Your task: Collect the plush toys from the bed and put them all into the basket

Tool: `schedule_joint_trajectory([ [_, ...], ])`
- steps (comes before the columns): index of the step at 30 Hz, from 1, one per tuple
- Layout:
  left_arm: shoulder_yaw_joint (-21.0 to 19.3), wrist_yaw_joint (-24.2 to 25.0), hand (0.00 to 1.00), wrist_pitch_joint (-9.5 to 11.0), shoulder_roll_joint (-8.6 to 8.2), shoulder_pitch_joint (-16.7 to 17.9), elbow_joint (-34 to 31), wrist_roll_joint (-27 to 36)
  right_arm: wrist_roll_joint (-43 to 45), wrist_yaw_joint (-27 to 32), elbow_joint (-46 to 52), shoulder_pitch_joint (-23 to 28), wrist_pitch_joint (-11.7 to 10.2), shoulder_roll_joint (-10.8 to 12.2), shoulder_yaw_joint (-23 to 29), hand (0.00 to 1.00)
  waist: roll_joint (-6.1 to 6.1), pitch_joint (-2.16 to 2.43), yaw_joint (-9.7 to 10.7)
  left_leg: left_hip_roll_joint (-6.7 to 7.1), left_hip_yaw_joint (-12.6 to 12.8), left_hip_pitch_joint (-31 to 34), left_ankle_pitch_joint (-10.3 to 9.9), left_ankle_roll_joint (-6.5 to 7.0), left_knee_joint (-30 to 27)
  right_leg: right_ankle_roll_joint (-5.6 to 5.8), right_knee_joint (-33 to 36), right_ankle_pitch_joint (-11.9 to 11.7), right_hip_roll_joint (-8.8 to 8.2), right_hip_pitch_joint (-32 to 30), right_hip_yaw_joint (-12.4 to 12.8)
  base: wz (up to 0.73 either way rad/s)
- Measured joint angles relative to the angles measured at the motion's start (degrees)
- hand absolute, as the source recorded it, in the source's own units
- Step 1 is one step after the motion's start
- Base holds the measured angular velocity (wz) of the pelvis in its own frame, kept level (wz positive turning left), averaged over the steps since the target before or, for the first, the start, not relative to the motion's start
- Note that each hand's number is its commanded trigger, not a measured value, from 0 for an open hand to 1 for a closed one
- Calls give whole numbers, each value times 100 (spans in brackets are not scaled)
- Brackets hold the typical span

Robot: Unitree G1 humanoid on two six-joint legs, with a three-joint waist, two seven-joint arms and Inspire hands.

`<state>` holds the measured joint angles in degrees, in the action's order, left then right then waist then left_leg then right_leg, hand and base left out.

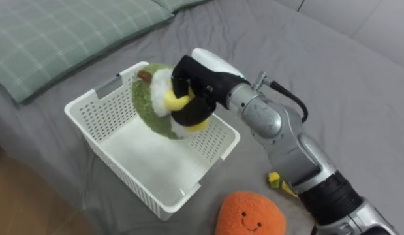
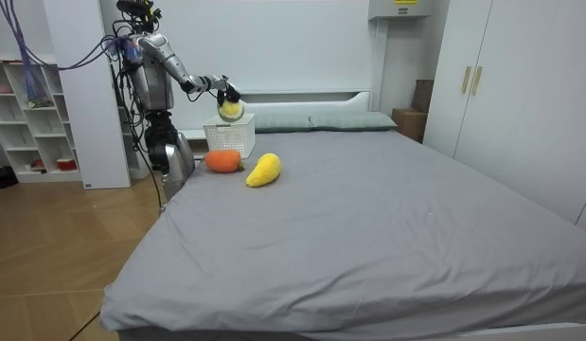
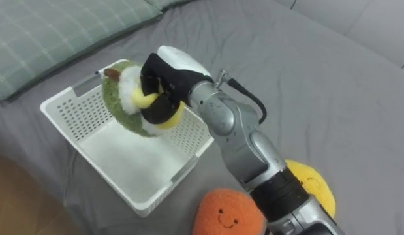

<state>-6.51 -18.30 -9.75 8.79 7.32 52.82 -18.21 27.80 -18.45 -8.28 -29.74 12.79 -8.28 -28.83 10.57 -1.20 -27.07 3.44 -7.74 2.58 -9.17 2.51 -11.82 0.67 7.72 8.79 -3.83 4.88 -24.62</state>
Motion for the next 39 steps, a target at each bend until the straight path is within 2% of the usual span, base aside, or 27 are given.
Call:
schedule_joint_trajectory([
  [9,3,-9,0,-242,29,4,0,66,326,19,-240,-2,219,119,-134,0,-9,-21,-39,52,-143,96,41,8,-58,13,29,9,-27,3,-86,10],
  [18,-3,-4,0,-292,24,-15,-49,53,288,102,-239,-2,224,80,-130,0,-43,-42,-22,79,-202,182,42,9,-113,18,23,12,-41,-29,-160,4],
  [26,-2,-2,0,-273,-34,-106,-62,46,-75,102,-239,-1,140,-38,-105,0,-180,-42,44,73,-139,110,47,19,-90,19,23,11,-37,-22,-30,-5],
  [29,-7,-2,0,-265,-34,-111,-65,51,-63,104,-239,-1,93,-90,68,0,-180,-40,89,37,-33,82,45,18,-78,15,26,9,-20,-25,83,-15],
  [32,-1,-4,0,-212,-39,-116,-115,62,-49,213,-239,-1,92,-122,196,0,-172,-34,241,22,30,63,45,19,-62,14,52,8,-24,-56,131,-12],
  [36,-1,-21,0,-146,-36,-125,-130,51,-49,358,-239,83,-5,-178,329,0,-201,-29,385,-37,330,-85,56,39,23,15,99,-13,-24,-100,404,-35],
  [39,-2,-27,0,-139,-37,-110,-130,66,-102,484,-240,188,-26,-289,536,0,-244,-48,521,-68,491,-217,53,49,110,20,106,-29,-4,-80,611,-31],
])
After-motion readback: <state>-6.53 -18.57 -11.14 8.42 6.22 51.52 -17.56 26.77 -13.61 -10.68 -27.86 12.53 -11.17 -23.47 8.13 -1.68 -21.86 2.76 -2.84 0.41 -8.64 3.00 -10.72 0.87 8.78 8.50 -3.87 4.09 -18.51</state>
